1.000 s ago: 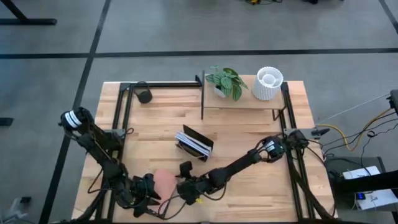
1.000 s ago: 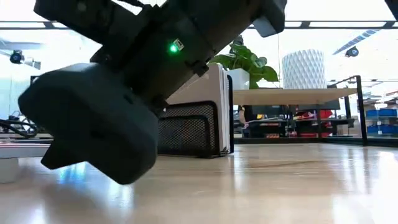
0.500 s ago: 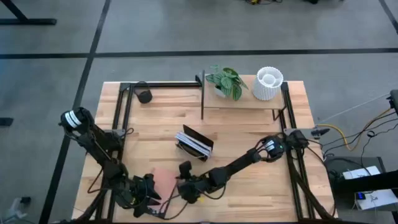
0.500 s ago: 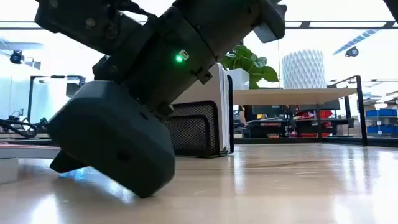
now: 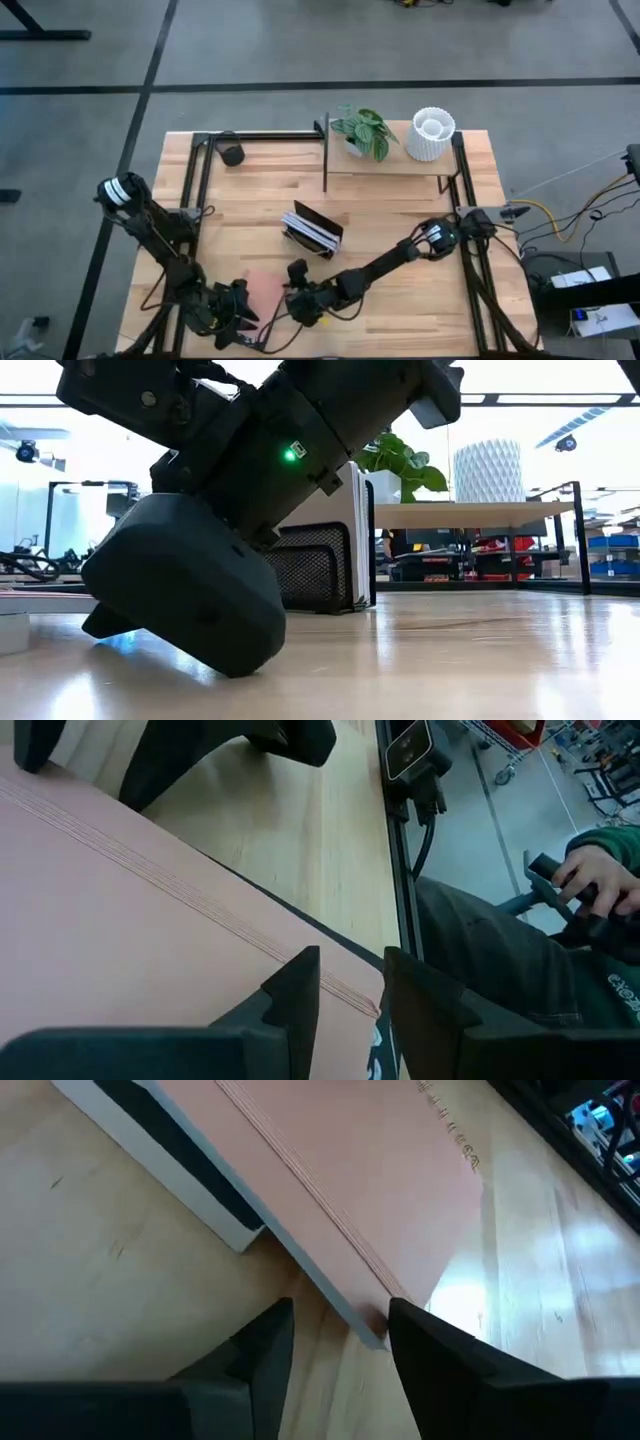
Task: Stock shelves
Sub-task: Put the pink notebook into the black mesh bookshelf
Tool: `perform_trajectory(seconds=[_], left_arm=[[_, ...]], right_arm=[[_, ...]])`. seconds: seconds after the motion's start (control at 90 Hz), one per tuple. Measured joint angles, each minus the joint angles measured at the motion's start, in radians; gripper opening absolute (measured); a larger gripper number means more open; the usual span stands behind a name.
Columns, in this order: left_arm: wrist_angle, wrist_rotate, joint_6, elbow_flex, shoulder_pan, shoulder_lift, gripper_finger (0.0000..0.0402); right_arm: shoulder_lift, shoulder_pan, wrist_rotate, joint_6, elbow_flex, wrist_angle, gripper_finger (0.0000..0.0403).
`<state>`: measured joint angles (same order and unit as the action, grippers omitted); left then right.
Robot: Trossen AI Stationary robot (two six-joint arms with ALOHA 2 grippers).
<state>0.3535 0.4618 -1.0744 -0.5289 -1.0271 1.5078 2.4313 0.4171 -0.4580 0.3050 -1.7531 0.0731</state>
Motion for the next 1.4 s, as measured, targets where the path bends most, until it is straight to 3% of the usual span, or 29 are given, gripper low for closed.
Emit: perform_trajectory(seconds=[0.411, 0.689, 0.867, 1.089, 1.278, 1.4], left_arm=[[0.051, 0.072, -0.065, -0.001, 0.007, -0.001, 0.0098], [0.081, 0.053, 0.009, -0.001, 0.02, -0.014, 0.0098], [-0.059, -0.052, -0.042, -0.001, -0.001, -0.111, 0.0098], [-0.308, -0.001, -0.079, -0.05, -0.081, -0.278, 0.0079], [-0.539, -0.033, -0.288, -0.034, -0.092, -0.265, 0.0057], [-0.606, -0.044, -0.342, -0.018, -0.091, -0.221, 0.0048]], right_arm=[[0.001, -0.005, -0.004, -0.008, 0.002, -0.011, 0.0131], [0.001, -0.005, -0.006, -0.017, 0.002, -0.011, 0.0143], [0.001, 0.002, -0.015, -0.016, 0.002, -0.012, 0.0139], [0.004, 0.005, -0.014, -0.007, -0.015, -0.004, 0.0131], [0.007, 0.005, -0.013, -0.01, -0.02, -0.009, 0.0144], [0.018, 0.005, -0.009, -0.013, -0.021, -0.023, 0.0156]])
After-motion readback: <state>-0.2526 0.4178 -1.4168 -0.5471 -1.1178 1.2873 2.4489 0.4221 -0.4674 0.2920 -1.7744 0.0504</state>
